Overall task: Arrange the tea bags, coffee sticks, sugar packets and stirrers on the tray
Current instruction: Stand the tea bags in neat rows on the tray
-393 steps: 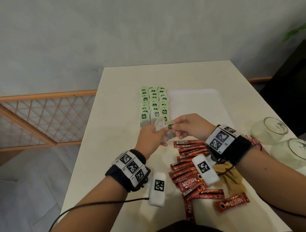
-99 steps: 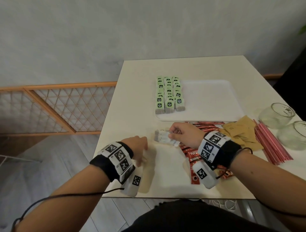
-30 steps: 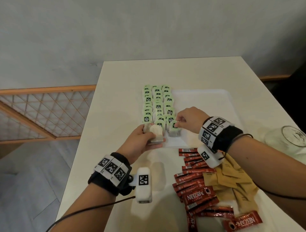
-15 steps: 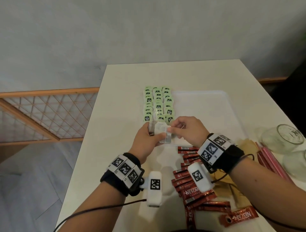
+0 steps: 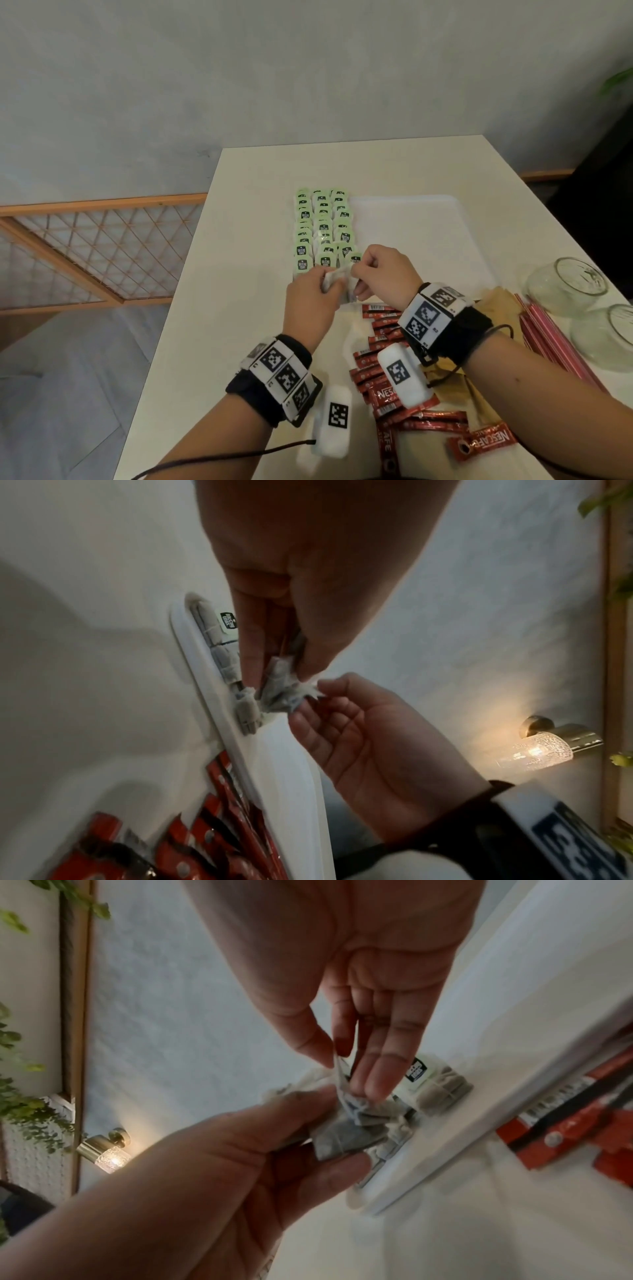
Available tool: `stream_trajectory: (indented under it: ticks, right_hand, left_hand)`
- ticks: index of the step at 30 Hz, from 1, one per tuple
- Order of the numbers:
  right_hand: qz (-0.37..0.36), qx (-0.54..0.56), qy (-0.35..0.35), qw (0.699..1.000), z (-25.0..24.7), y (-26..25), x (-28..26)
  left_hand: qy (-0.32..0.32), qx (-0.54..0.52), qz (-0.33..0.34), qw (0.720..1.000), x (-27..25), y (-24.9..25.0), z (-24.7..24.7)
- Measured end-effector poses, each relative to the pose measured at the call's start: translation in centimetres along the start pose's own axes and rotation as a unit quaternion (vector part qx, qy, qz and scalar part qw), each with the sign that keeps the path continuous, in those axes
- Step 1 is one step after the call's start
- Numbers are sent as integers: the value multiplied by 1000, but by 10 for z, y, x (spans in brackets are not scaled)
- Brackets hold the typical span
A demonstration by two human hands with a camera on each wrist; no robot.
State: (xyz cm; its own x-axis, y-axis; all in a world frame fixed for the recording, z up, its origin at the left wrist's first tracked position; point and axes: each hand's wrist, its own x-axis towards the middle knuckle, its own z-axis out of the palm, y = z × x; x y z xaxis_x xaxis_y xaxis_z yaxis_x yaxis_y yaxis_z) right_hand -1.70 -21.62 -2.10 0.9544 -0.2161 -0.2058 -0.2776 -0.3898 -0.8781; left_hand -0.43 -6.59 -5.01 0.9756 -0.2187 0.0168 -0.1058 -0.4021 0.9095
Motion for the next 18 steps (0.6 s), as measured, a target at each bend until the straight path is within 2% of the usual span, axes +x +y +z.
stream_trajectory:
  ticks: [7, 10, 13, 18]
  right_hand:
    - [22, 115, -31, 993, 6, -4, -2]
    - [-25, 0, -31, 999, 3, 4, 5]
    - [-65, -125, -35, 989, 1, 6, 12]
    - [-55, -207, -57, 975, 5, 10, 30]
  left_hand:
    - [-32, -64, -29, 997, 1, 0, -9]
    - [-42, -59, -39, 997, 7, -8, -13]
    - [-42, -94, -63, 993, 9, -12, -17]
    - [1, -101, -99, 990, 15, -28, -29]
